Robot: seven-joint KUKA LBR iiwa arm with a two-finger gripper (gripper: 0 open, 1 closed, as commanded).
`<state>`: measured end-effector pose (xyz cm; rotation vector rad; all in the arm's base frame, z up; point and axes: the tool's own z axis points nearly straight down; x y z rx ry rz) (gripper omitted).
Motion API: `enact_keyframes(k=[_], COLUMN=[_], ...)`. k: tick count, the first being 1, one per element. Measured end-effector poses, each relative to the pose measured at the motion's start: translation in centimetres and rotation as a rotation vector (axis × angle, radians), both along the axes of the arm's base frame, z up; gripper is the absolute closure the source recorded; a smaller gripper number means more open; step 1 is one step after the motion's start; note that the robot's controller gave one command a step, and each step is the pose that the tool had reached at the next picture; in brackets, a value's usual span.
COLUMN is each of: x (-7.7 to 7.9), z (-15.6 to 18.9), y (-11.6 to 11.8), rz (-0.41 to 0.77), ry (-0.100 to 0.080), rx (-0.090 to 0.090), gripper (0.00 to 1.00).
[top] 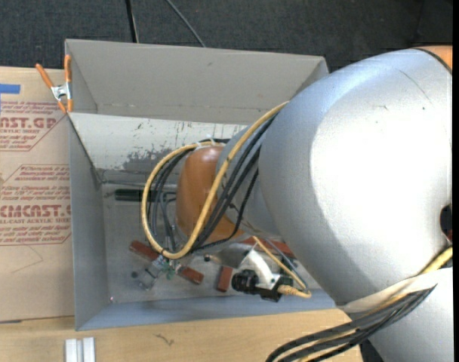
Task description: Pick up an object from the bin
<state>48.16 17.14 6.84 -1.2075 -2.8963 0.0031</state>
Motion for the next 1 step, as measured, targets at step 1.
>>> enact_keyframes(k=[1], x=[-0.06], z=[-0.07], y=[-0.01], rz=[0.0], ry=[-0.001], rx=[0.0], gripper=[0.0])
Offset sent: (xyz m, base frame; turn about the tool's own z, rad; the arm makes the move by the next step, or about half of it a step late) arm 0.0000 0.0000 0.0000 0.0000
